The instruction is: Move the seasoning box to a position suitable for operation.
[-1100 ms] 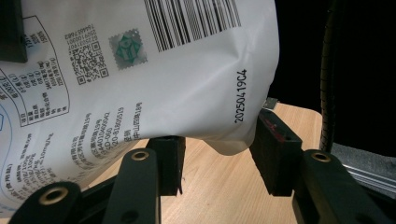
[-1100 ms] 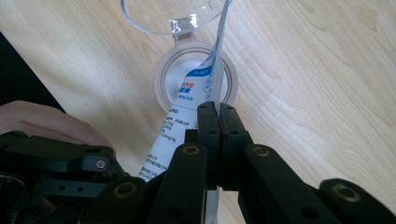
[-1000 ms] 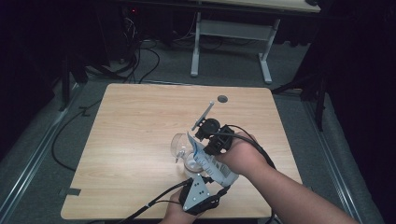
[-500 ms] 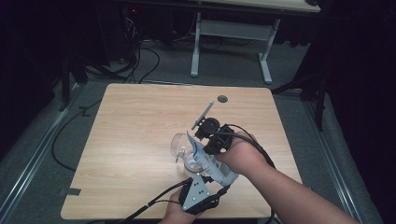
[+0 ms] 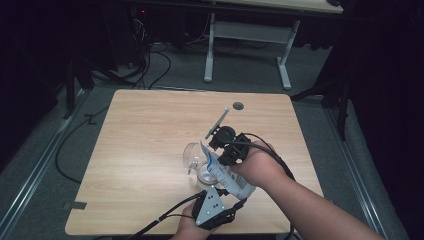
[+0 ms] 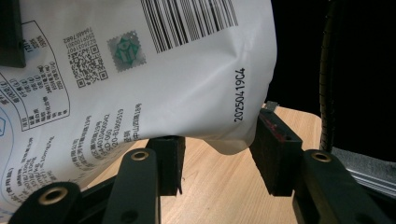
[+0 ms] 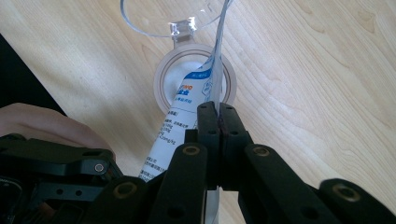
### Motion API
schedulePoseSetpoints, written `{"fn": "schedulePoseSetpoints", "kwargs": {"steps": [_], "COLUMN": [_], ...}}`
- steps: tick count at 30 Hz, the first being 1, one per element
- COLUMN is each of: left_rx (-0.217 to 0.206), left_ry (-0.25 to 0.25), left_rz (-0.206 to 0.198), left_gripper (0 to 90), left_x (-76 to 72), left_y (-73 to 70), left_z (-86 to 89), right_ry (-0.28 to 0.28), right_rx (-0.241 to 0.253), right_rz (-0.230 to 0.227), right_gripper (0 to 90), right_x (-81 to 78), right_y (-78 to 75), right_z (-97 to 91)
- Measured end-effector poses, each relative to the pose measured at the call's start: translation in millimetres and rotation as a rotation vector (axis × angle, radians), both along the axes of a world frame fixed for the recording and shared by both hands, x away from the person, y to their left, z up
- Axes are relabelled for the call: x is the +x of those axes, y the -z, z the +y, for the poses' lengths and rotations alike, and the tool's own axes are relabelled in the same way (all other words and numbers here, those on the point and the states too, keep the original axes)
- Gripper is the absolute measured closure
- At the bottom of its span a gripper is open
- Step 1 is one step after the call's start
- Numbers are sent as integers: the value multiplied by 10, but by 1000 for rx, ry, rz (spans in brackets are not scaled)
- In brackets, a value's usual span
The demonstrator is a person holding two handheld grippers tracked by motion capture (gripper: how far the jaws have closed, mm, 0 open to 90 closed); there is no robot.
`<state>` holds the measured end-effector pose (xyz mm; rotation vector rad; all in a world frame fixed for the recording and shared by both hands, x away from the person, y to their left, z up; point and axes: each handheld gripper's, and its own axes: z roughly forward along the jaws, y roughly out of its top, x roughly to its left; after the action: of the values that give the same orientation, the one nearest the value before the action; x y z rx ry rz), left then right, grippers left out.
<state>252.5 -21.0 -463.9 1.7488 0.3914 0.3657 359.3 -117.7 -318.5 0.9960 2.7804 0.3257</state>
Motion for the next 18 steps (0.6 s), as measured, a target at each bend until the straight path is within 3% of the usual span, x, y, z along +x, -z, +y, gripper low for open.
{"fn": "schedulePoseSetpoints", "kwargs": {"steps": [18], "left_rx": [-4], "left_ry": [-2], "left_rz": [-2], "left_gripper": [571], "left_x": [1], "left_y": [-4], "left_z": [2], "right_ry": [0], "right_rx": [5], "right_rz": [-3], "right_gripper": [898], "right_x": [6], "right_y": [6], "right_z": [0]}}
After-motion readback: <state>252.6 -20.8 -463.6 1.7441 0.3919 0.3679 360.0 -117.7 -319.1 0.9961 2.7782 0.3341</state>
